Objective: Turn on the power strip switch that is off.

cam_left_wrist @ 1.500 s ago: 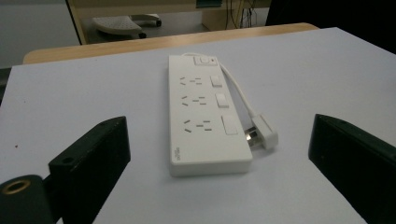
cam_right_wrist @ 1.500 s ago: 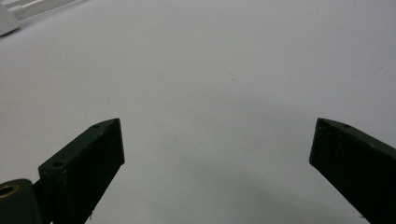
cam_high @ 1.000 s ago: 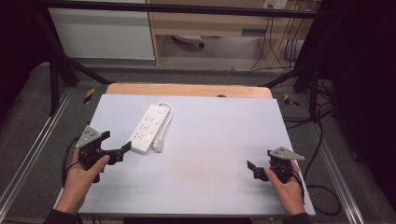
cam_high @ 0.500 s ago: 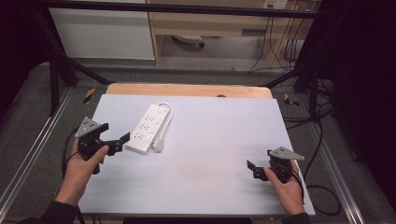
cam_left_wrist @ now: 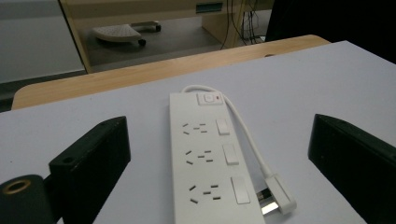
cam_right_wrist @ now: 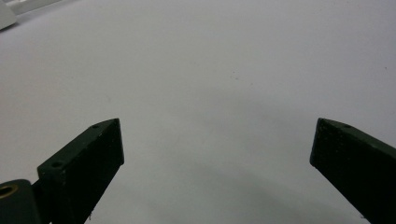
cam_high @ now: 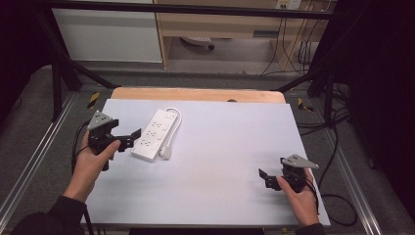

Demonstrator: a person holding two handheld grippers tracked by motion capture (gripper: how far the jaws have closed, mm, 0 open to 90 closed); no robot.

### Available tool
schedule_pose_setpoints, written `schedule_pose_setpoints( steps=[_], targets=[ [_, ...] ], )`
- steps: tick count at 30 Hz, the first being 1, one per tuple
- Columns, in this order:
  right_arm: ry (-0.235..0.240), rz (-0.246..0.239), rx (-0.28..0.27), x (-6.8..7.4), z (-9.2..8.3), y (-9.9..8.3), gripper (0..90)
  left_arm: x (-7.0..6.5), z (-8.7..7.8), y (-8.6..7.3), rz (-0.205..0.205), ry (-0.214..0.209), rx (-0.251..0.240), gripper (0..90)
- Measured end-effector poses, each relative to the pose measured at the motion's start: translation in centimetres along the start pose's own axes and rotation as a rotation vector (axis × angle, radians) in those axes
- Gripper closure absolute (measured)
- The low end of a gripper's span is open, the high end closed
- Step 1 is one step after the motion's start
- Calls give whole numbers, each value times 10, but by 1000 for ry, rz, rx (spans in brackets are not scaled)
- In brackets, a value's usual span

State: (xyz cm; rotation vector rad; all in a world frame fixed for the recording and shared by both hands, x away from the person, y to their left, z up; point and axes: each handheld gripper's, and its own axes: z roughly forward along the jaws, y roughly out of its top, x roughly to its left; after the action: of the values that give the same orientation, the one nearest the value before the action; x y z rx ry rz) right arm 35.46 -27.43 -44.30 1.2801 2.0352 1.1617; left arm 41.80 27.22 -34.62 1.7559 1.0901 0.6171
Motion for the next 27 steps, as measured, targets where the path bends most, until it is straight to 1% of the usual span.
schedule_pose_setpoints(
  steps=[3,5,7,11,15,20,27],
  targets=[
    [2,6,-4,0,0,0,33,-2,7,5,11,-8,14,56],
    [5,3,-6,0,0,0,33,-3,12,7,12,-10,13,56],
    [9,0,-6,0,-1,0,33,-2,17,9,10,-6,12,56],
    [13,1,-6,0,-1,0,33,2,25,11,-9,-1,11,57],
    [17,2,-9,1,0,1,33,5,32,14,-10,4,14,58],
    [20,3,-6,1,0,1,33,6,38,16,-10,10,17,59],
    [24,1,-6,1,0,1,33,6,45,16,-6,13,34,61]
  ],
)
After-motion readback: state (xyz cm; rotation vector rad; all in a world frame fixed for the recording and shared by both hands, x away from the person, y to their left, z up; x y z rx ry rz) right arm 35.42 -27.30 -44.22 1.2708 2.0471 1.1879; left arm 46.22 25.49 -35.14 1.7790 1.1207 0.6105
